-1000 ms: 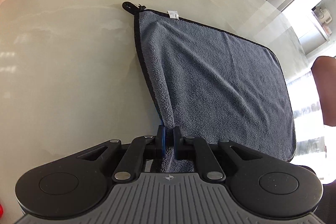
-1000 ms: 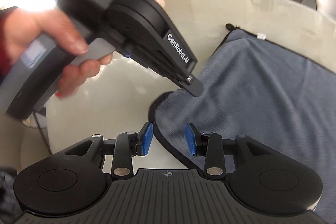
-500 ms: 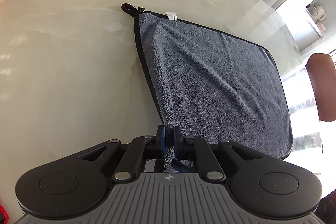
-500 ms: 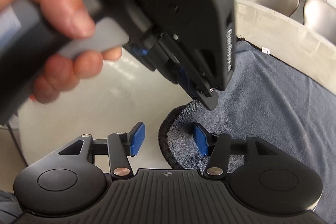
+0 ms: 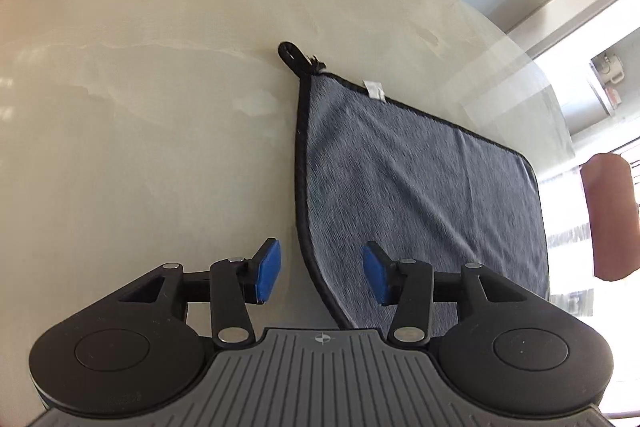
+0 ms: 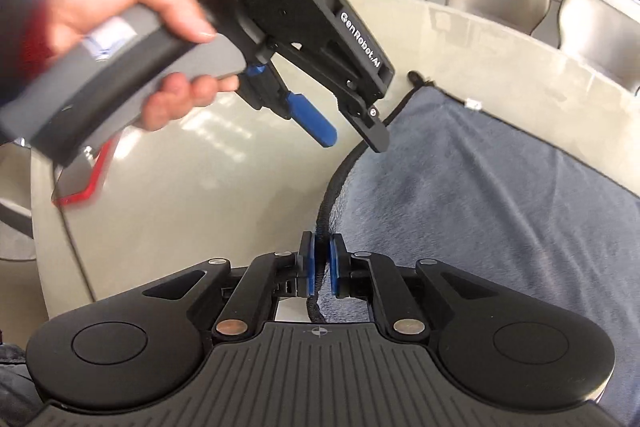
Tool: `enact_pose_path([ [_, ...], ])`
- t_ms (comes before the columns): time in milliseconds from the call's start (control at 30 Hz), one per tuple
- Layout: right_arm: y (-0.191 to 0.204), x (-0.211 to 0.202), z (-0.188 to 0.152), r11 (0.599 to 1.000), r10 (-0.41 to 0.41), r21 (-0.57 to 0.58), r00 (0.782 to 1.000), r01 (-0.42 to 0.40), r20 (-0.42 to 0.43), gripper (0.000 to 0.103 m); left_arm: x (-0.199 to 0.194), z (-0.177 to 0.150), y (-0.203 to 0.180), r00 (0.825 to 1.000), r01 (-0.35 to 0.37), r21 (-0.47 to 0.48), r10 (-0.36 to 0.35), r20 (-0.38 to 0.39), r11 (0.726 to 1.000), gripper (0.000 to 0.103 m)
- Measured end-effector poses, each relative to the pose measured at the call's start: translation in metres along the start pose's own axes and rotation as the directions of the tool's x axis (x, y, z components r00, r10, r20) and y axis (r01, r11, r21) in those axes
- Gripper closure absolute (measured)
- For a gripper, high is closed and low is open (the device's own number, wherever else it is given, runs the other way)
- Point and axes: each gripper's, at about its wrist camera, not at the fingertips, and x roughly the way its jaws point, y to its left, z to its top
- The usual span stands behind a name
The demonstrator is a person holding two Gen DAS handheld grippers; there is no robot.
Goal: Fold towel
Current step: 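Release the corner with the left gripper and reposition both tools over the towel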
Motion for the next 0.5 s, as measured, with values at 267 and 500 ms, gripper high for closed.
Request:
enact_pose_path([
  [267, -0.016, -0.026, 0.002, 1.000, -0.005, 0.027, 1.000, 0.004, 0.030, 0.096, 0.020, 0.025, 0.001, 0.999, 0.004, -0.007, -0.005, -0.036, 1.000, 0.051],
  [500, -0.021, -0.010, 0.008, 0.999, 0.002, 0.042, 0.999, 0.000, -0.046, 0.093, 0.007, 0.031, -0.006, 1.000, -0.001, 0.057, 0.001, 0.001, 0.998, 0.049],
])
